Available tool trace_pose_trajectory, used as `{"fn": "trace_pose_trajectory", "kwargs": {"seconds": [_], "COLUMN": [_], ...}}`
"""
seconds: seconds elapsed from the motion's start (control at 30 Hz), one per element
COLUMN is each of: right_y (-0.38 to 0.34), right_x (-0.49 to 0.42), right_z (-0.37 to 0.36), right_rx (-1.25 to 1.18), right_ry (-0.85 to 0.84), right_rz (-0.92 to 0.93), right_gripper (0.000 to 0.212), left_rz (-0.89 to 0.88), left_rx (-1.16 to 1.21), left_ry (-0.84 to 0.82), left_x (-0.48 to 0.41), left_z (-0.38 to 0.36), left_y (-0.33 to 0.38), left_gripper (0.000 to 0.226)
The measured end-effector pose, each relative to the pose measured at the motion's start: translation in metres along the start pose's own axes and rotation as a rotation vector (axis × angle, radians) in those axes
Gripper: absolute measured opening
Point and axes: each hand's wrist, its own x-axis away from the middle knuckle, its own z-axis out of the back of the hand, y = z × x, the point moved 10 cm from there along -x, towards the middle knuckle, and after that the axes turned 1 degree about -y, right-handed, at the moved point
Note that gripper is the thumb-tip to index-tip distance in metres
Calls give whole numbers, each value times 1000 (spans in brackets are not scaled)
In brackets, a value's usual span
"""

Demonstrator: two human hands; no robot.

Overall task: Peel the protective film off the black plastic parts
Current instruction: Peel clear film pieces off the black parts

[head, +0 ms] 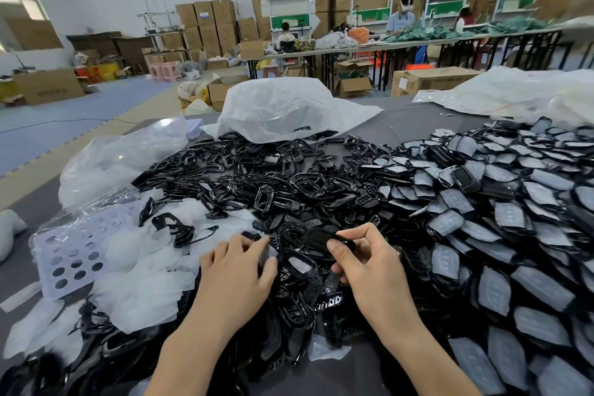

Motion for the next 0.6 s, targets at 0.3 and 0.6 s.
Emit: {"fn": "trace_pose_trajectory", "kwargs": {"seconds": [0.3, 0.6], "right_y": [2, 1], "right_x": [0, 7], "right_z": [0, -34], "right_rx": [-143, -744], "right_ry": [9, -221], "right_rz": [-75, -268], "right_gripper": [16, 12], "left_rz": [-55, -47], "left_rx": [573, 1160], "left_ry": [268, 6], "left_x": [14, 29], "left_z": [38, 17], "left_y": [8, 52], "left_gripper": [11, 14]}}
